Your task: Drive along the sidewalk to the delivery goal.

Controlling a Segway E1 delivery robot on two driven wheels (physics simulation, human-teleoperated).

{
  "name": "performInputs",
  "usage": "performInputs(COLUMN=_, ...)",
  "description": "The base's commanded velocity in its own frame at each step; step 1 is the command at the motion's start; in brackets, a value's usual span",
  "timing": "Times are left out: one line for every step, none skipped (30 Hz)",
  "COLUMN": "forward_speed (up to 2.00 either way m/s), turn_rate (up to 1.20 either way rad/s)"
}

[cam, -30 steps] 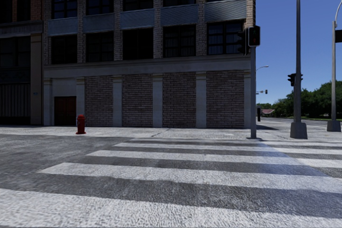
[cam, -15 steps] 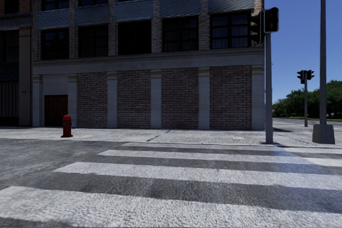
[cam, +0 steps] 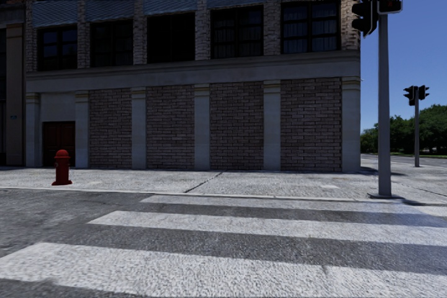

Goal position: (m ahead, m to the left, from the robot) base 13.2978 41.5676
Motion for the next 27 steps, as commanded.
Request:
performInputs(forward_speed=2.0, turn_rate=0.0)
performInputs(forward_speed=2.0, turn_rate=0.0)
performInputs(forward_speed=2.0, turn_rate=0.0)
performInputs(forward_speed=2.0, turn_rate=0.0)
performInputs(forward_speed=2.0, turn_rate=0.0)
performInputs(forward_speed=2.0, turn_rate=0.0)
performInputs(forward_speed=2.0, turn_rate=0.0)
performInputs(forward_speed=2.0, turn_rate=0.0)
performInputs(forward_speed=2.0, turn_rate=0.0)
performInputs(forward_speed=2.0, turn_rate=0.0)
performInputs(forward_speed=2.0, turn_rate=0.0)
performInputs(forward_speed=2.0, turn_rate=0.0)
performInputs(forward_speed=2.0, turn_rate=0.0)
performInputs(forward_speed=2.0, turn_rate=0.0)
performInputs(forward_speed=2.0, turn_rate=0.0)
performInputs(forward_speed=2.0, turn_rate=0.0)
performInputs(forward_speed=2.0, turn_rate=0.0)
performInputs(forward_speed=2.0, turn_rate=0.0)
performInputs(forward_speed=2.0, turn_rate=0.0)
performInputs(forward_speed=2.0, turn_rate=0.0)
performInputs(forward_speed=2.0, turn_rate=0.0)
performInputs(forward_speed=2.0, turn_rate=0.0)
performInputs(forward_speed=2.0, turn_rate=0.0)
performInputs(forward_speed=2.0, turn_rate=0.0)
performInputs(forward_speed=2.0, turn_rate=0.0)
performInputs(forward_speed=2.0, turn_rate=0.0)
performInputs(forward_speed=2.0, turn_rate=0.0)
